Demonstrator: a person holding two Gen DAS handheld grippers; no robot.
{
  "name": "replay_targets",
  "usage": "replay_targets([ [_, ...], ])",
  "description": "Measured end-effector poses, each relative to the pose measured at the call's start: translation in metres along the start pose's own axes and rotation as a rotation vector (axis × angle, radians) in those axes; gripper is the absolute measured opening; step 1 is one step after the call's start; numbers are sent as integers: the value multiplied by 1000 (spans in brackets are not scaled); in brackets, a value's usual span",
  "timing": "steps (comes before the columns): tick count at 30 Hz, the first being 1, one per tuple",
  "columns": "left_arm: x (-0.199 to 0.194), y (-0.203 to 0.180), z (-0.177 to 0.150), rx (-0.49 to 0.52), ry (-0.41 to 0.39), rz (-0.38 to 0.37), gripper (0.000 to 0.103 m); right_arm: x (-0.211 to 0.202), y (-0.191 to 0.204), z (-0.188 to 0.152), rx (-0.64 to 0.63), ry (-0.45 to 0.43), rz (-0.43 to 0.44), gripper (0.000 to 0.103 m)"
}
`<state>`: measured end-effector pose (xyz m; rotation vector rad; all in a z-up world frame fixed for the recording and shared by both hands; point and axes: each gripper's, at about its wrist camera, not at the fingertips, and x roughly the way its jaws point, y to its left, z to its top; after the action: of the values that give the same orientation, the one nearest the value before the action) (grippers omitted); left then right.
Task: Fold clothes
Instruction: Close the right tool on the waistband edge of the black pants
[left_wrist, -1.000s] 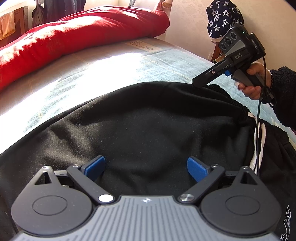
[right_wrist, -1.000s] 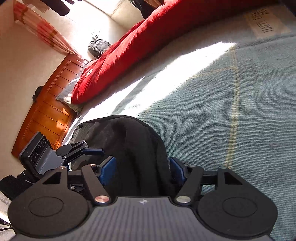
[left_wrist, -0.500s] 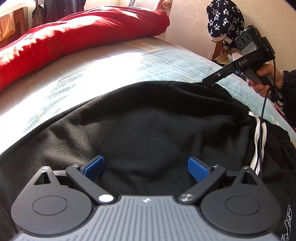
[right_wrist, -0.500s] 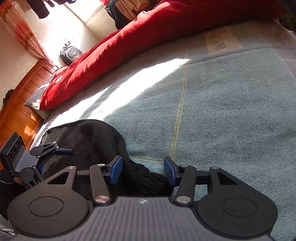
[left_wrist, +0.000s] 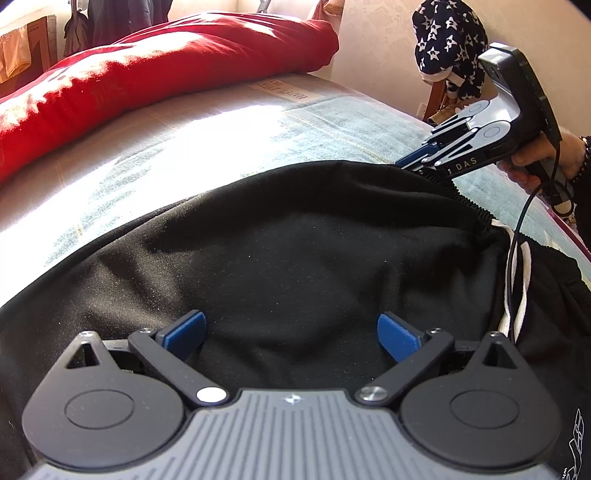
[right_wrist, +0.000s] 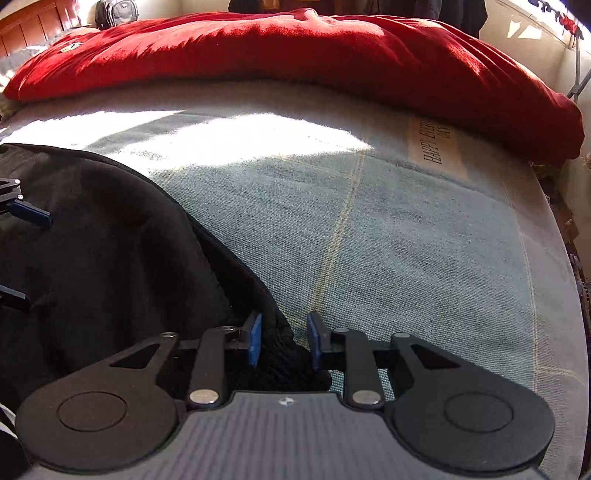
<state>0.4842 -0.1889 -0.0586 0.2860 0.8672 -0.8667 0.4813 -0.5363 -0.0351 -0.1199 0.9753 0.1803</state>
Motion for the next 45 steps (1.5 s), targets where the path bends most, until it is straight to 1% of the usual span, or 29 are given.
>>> replay_targets([
  [4,-3,2,-2,-3,-5,-3,99,1,5,-1,18,2,-14,35],
  [6,-4,3,-3,-4,-7,-4,99,1,7,-3,29,-6,-14,43],
  [7,-5,4,-4,-5,-8,-5,99,1,8,-5,34,-11,-13,46],
  [9,-6,4,-4,-3,-7,-5,99,1,12,-7,43,-17,-17,58],
  [10,-6,5,-5,-4,-7,-5,99,1,14,-8,47,-20,-19,61],
  [12,-7,5,-5,-6,-6,-6,99,1,17,-8,67,-14,-55,72],
  [13,-7,6,-4,-7,-5,-6,99,1,19,-8,73,-8,-78,76],
  [15,-7,6,-4,-8,-4,-6,99,2,21,-5,68,9,-127,94],
  [17,-8,7,-4,-9,-4,-6,99,6,19,-3,78,42,-145,103],
  [18,-7,6,-4,-9,-3,-5,99,8,17,-1,84,60,-151,103],
  [20,-7,4,-4,-8,-3,-2,99,10,11,-1,113,71,-128,103],
  [25,-7,2,-3,-13,-3,3,99,13,-1,-11,158,38,-64,103],
  [29,-6,1,-3,-13,-2,5,99,13,-1,-11,155,35,-61,103],
  [32,-5,1,-3,-11,-1,5,99,13,2,-7,143,40,-76,103],
  [33,-5,1,-3,-12,0,4,99,11,3,-6,126,27,-69,97],
  [35,-5,1,-3,-9,2,1,99,3,5,-5,96,-2,-36,91],
  [37,-3,1,-3,-7,1,0,99,-4,1,-3,85,-16,14,93],
  [38,-2,1,-3,-10,0,0,99,-3,-1,-3,83,-4,35,100],
  [39,-1,1,-3,-12,-1,0,99,-1,-3,-4,84,12,48,102],
  [40,-1,1,-3,-12,-2,1,99,3,-4,-6,92,28,48,102],
  [42,0,1,-3,-11,-2,0,99,7,-6,-10,104,24,50,102],
  [43,-1,1,-3,-12,-3,-2,99,6,-5,-10,105,12,48,100],
  [44,-1,1,-4,-13,-2,-3,99,0,-5,-8,102,-12,48,87],
  [45,-1,2,-4,-12,-2,-5,99,-8,-5,-5,97,-42,54,69],
])
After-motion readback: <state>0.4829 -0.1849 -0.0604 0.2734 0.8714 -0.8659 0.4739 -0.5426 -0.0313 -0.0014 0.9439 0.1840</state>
